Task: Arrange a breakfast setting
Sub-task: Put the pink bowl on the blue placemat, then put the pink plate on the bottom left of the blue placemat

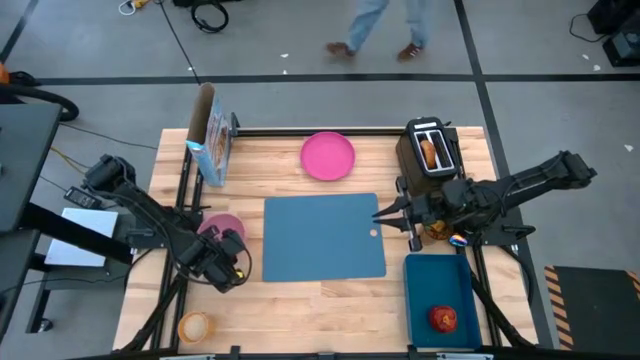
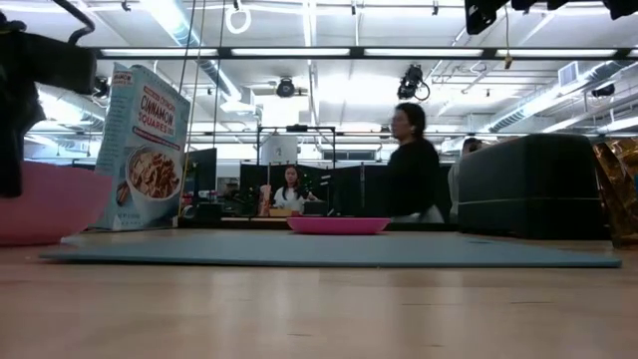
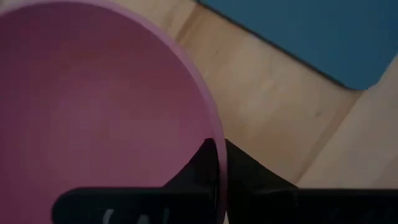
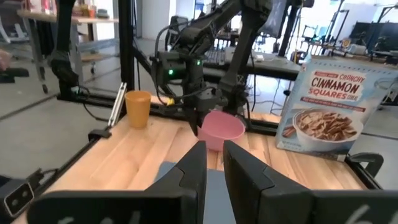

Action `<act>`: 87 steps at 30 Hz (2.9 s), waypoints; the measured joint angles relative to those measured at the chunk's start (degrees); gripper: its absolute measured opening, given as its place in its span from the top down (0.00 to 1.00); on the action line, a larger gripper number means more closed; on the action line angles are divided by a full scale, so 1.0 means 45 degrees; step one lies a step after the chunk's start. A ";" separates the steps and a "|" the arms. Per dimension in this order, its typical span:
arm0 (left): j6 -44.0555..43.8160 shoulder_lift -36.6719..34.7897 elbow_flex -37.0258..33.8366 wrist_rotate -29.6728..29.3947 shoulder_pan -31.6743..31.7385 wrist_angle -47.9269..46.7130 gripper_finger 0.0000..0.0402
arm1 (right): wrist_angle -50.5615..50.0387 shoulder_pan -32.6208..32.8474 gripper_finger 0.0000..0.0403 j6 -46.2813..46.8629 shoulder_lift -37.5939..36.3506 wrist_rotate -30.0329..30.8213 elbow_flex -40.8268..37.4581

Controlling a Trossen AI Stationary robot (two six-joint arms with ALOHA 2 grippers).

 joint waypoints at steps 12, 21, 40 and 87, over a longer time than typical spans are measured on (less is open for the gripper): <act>0.7197 0.0157 0.3735 -0.1470 0.2160 -0.0360 0.97 | -0.4428 0.0034 0.85 0.0010 0.0289 0.2059 0.2830; 1.6356 0.3157 0.5467 0.0526 0.4868 0.4310 0.97 | -0.5603 0.0000 0.85 0.1156 0.1430 0.2951 0.2732; 1.8908 0.6096 0.6286 0.3431 0.6574 0.4847 0.95 | -0.6541 0.0165 0.85 0.2889 0.3816 0.2529 0.2730; 1.9213 0.1130 0.6215 0.4056 0.7417 0.2938 0.55 | -0.5653 -0.1522 0.65 0.1445 0.3753 0.3416 0.3537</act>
